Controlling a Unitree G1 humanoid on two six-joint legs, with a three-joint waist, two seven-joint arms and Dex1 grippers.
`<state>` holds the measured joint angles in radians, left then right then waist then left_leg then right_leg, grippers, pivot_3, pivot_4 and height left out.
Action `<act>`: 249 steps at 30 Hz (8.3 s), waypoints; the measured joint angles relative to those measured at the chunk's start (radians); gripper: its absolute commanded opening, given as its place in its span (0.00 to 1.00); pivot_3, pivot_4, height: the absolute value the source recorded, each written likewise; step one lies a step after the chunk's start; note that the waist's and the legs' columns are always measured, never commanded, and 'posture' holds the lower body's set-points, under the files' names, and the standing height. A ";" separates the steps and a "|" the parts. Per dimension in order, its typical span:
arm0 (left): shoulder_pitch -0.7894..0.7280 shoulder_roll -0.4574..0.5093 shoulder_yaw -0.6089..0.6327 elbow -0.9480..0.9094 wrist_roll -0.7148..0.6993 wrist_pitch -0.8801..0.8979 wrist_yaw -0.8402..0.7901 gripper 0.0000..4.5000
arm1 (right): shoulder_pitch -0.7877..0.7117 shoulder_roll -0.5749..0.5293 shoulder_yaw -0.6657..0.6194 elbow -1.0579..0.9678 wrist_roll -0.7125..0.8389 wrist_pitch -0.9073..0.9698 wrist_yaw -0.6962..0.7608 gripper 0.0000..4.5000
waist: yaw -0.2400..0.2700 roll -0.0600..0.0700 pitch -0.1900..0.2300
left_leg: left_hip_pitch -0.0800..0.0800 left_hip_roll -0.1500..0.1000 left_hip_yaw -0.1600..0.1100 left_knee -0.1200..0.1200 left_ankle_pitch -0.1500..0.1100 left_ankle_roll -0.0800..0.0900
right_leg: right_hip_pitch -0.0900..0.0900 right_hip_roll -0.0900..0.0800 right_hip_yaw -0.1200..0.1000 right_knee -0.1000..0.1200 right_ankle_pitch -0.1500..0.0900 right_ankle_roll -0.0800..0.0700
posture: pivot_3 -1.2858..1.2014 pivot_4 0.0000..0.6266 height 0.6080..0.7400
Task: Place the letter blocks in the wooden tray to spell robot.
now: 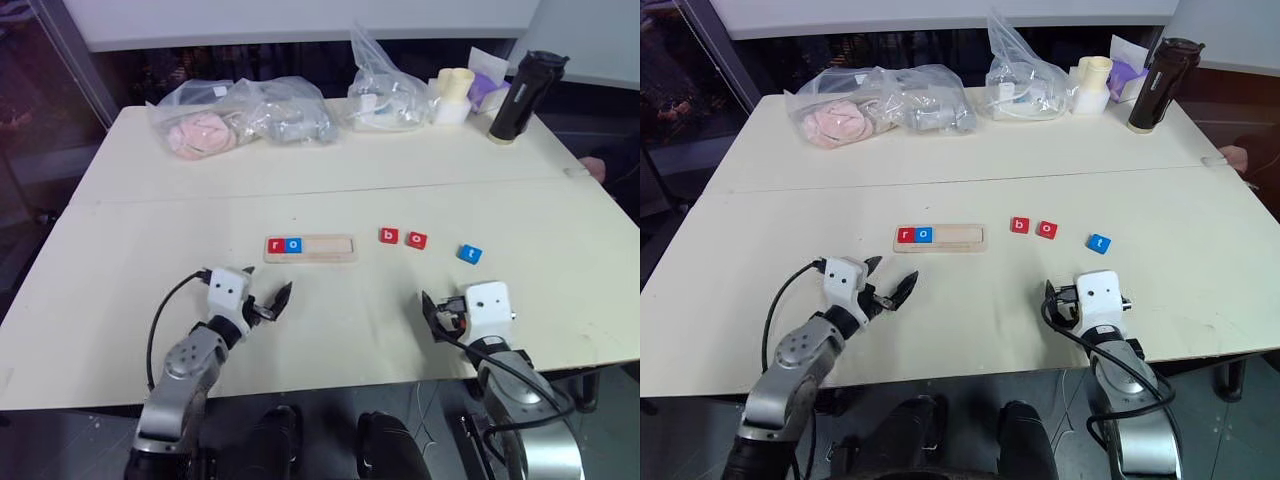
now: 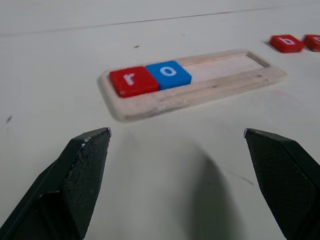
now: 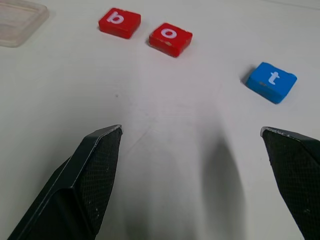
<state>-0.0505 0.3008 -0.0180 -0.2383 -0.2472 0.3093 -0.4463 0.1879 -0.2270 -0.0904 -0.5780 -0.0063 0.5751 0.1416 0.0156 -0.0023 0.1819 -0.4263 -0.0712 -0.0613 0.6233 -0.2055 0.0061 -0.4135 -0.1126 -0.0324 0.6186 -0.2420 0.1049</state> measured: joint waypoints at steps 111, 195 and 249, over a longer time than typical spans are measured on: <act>-0.779 0.087 -0.225 0.768 0.468 -0.105 -0.970 0.73 | -0.148 -0.523 0.038 -0.335 0.684 0.354 0.145 1.00 | 0.025 -0.009 0.001 | -0.001 -0.004 0.002 0.022 -0.008 0.018 | 0.013 -0.006 0.000 -0.004 0.003 0.010 | 0.52 0.24 0.88; -0.335 0.449 -0.048 0.082 -0.137 0.270 -0.751 0.99 | -0.566 -0.342 0.114 0.127 0.456 0.391 0.071 1.00 | -0.004 -0.004 0.001 | -0.008 -0.003 0.004 0.009 -0.006 0.014 | -0.004 -0.006 0.001 -0.006 0.003 0.007 | 0.52 0.24 0.88; -0.350 0.376 0.037 -0.045 -0.395 0.375 -0.548 1.00 | -0.656 -0.175 -0.016 0.041 0.263 0.957 0.034 0.26 | -0.024 -0.002 0.001 | -0.011 -0.002 0.002 0.008 0.006 0.004 | -0.013 0.000 0.002 0.012 0.008 0.005 | 0.52 0.24 0.88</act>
<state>-0.4005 0.6767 0.0195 -0.2836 -0.6424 0.6845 -0.9947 -0.4681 -0.4015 -0.1068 -0.5374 0.2572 1.5320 0.1758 -0.0085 -0.0044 0.1830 -0.4369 -0.0735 -0.0591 0.6310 -0.1998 0.0101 -0.4270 -0.1131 -0.0306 0.6311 -0.2335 0.1102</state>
